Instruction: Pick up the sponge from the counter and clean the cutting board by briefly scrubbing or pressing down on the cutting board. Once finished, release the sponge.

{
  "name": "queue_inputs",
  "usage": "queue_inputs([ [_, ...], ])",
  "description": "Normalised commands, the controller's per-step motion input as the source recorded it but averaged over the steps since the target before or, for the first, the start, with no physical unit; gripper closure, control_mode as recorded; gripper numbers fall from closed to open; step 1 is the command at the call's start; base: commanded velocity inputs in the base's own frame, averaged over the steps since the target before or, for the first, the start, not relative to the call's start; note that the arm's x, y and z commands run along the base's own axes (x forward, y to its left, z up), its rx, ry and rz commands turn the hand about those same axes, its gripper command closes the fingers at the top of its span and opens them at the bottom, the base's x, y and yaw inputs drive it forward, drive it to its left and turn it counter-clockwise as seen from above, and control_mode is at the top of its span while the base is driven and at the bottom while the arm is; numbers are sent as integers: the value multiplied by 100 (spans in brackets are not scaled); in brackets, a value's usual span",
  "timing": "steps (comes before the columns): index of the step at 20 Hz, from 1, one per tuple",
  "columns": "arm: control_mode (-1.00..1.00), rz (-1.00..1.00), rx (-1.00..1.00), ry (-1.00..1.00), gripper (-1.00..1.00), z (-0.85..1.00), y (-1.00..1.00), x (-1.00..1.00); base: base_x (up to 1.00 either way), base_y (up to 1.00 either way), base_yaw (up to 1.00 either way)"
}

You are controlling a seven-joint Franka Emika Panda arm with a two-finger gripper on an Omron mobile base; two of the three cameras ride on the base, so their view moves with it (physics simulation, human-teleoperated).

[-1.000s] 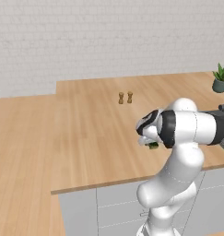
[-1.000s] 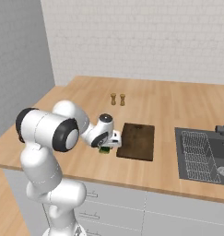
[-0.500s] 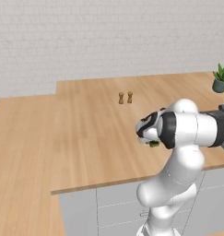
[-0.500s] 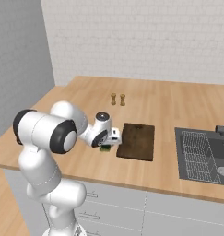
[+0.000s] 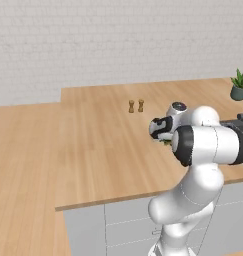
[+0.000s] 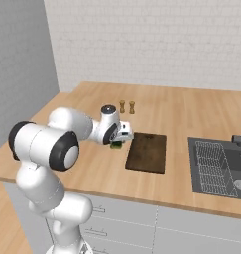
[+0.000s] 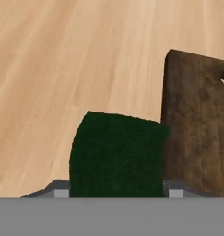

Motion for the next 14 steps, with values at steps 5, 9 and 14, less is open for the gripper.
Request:
queue_inputs([
  [5, -100, 7, 14, 1, 100, 32, -49, 20, 0, 0, 0],
  [9, -100, 8, 4, 3, 100, 1, -27, 22, 0, 0, 0],
  [14, -100, 6, 0, 4, 100, -10, -9, 27, 0, 0, 0],
])
